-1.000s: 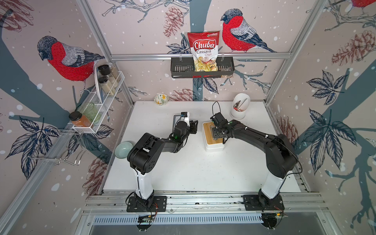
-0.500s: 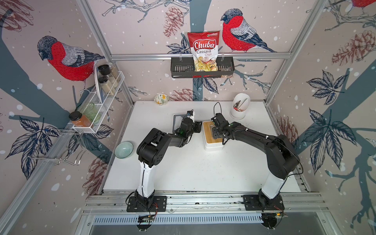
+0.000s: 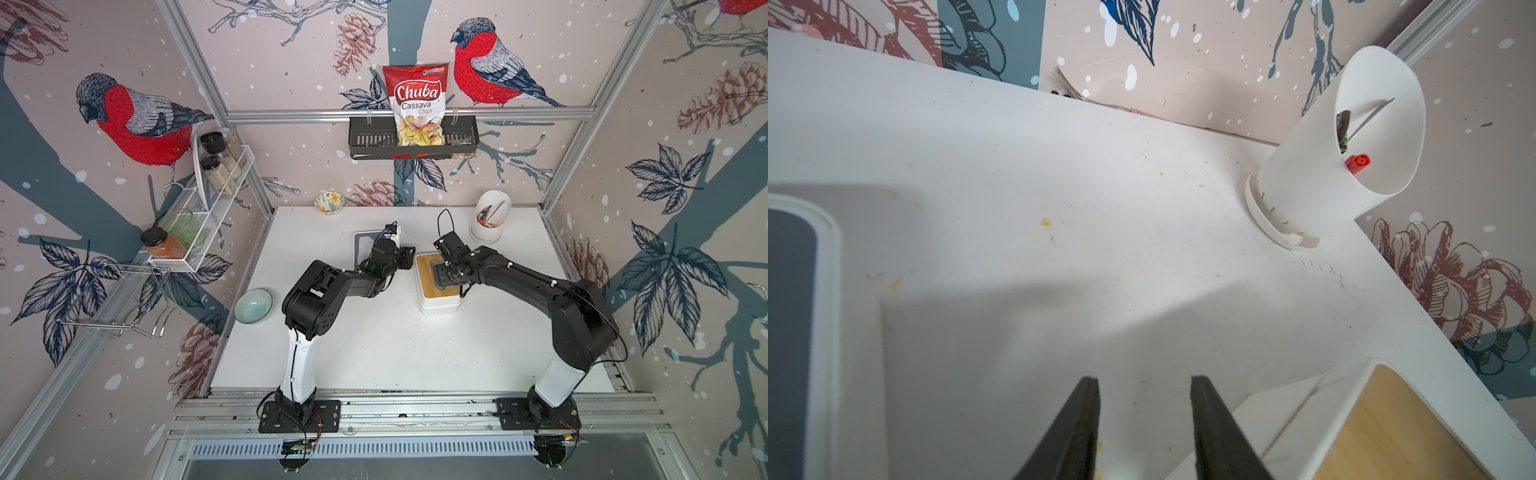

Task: Put the tissue paper into the tissue box
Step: Close the box lid on the tissue box.

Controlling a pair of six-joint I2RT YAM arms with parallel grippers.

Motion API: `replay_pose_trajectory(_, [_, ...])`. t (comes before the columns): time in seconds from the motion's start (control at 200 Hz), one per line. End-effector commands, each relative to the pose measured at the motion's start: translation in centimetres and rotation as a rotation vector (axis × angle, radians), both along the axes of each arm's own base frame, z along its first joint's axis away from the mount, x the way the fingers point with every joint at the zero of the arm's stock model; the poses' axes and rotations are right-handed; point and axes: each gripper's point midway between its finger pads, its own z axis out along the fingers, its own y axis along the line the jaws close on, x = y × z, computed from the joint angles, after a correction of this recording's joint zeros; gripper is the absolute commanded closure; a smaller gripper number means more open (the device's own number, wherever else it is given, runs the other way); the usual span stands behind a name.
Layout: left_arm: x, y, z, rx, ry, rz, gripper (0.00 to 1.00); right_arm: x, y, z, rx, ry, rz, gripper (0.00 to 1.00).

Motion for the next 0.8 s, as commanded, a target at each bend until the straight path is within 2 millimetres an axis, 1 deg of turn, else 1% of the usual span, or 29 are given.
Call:
replay_pose_trajectory(0.0, [0.3, 2.4, -4.3, 0.096, 0.152, 0.091, 0.64, -1.0, -1.2, 1.6, 0.022, 0.021, -0.020, 0.11])
replay_pose_trajectory(0.075, [0.5, 3.4, -5.2, 0.103, 0.196, 0.119, 0.65, -1.4, -1.9, 2.5, 0.053, 0.018, -0.026, 0.06])
replay_pose_trajectory(0.2, [0.6, 4.3, -5.2, 0.130, 0.200, 0.155, 0.65, -2.0, -3.0, 3.3, 0.091, 0.009, -0.032, 0.04])
replay_pose_trajectory(0.355, [0.8, 5.8, -5.6, 0.147, 0.216, 0.205, 0.65, -2.7, -3.6, 3.3, 0.122, 0.016, -0.036, 0.03])
replay_pose_trajectory(0.455, [1.1, 7.3, -5.8, 0.149, 0.236, 0.246, 0.65, -3.1, -3.7, 3.0, 0.129, 0.022, -0.034, 0.03])
replay_pose_trajectory(0.65, [0.8, 10.2, -4.9, 0.131, 0.226, 0.316, 0.65, -3.8, -4.3, 2.4, 0.126, 0.031, -0.035, 0.03])
replay_pose_trajectory(0.74, [0.8, 10.8, -4.4, 0.135, 0.215, 0.330, 0.65, -4.1, -4.6, 2.4, 0.132, 0.031, -0.040, 0.03])
replay_pose_trajectory(0.795, [0.7, 10.8, -4.2, 0.133, 0.206, 0.328, 0.65, -4.2, -4.8, 2.4, 0.132, 0.029, -0.042, 0.03])
